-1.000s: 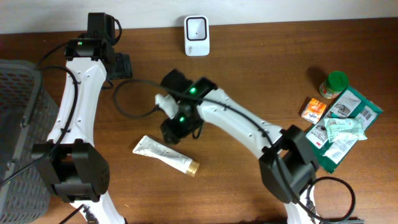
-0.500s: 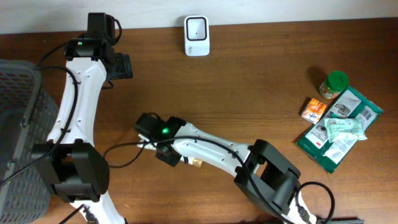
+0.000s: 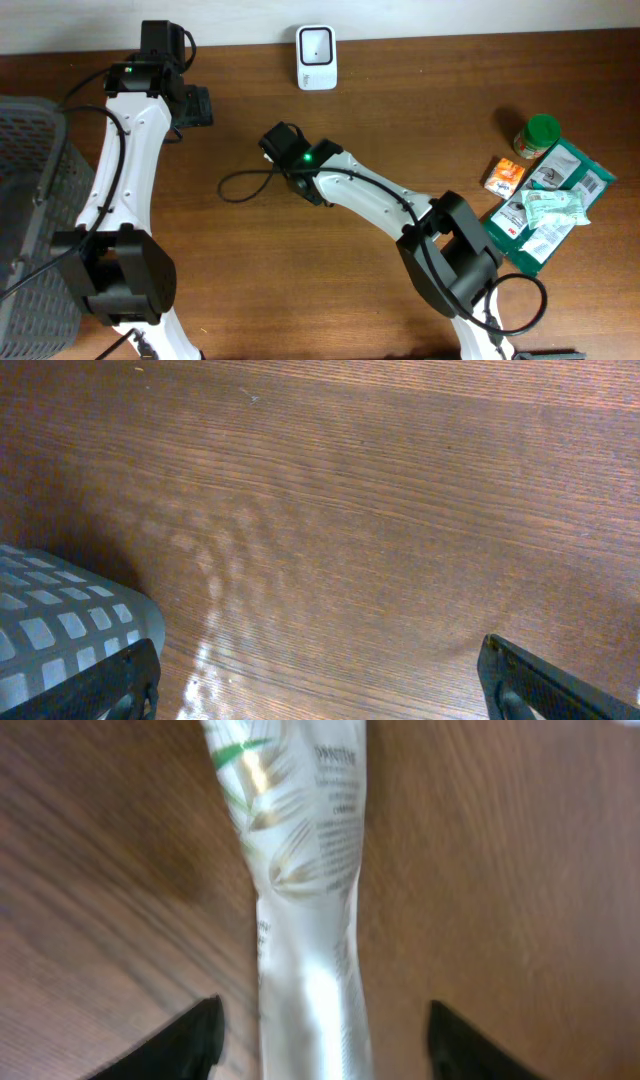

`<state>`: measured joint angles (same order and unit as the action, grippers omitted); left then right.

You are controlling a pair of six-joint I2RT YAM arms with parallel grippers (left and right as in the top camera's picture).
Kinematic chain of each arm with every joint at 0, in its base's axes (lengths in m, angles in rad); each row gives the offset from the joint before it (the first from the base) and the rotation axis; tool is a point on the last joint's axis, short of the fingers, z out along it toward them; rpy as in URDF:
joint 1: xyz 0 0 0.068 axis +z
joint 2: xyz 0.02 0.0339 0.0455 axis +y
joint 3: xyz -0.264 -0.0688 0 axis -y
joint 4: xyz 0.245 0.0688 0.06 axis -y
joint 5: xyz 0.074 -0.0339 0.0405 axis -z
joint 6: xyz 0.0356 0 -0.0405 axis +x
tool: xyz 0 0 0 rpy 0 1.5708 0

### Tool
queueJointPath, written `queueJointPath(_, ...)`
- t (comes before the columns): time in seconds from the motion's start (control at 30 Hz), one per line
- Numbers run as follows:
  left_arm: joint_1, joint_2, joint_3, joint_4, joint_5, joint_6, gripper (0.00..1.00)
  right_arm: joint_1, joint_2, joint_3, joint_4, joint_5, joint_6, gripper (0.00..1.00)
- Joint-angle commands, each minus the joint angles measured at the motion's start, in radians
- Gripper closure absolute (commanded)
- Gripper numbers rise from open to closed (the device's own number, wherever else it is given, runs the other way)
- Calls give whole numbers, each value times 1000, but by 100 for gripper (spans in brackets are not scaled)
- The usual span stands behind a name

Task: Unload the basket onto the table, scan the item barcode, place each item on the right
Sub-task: 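Reach the right gripper to the white tube and grasp it, then lift the white tube and turn it upright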

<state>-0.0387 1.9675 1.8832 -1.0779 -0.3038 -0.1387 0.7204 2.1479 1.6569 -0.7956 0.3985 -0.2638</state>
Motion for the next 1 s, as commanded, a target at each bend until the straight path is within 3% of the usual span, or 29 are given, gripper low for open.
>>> queueJointPath(0.0,3,-16,10,-1,-7,2,1,-43,-75,93,-55,-189,254,39)
queueJointPath(0.07,3,-16,10,-1,-7,2,1,-121,-100,98,-120,-420,483,56)
queueJointPath(0.13,3,-16,10,-1,-7,2,1,-192,-94,93,-222,-640,558,64)
queueJointPath(0.23,3,-16,10,-1,-7,2,1,-209,-92,37,-313,-667,587,67)
queueJointPath(0.4,3,-16,10,-1,-7,2,1,-246,-92,-133,-274,-599,587,67)
queueJointPath(0.5,3,-16,10,-1,-7,2,1,-323,-92,-170,-128,-419,550,67)
queueJointPath(0.57,3,-16,10,-1,-7,2,1,-379,-92,-171,55,-441,459,69)
queueJointPath(0.73,3,-16,10,-1,-7,2,1,-385,-63,-172,426,-600,432,68)
queueJointPath(0.77,3,-16,10,-1,-7,2,1,-386,-60,-172,434,-621,437,63)
queueJointPath(0.8,3,-16,10,-1,-7,2,1,-396,-78,-161,399,-723,479,42)
queueJointPath(0.87,3,-16,10,-1,-7,2,1,-397,-114,-131,299,-811,718,18)
queueJointPath(0.9,3,-16,10,-1,-7,2,1,-383,-117,-131,263,-834,835,0)
queueJointPath(0.97,3,-16,10,-1,-7,2,1,-336,-105,-132,222,-787,996,2)
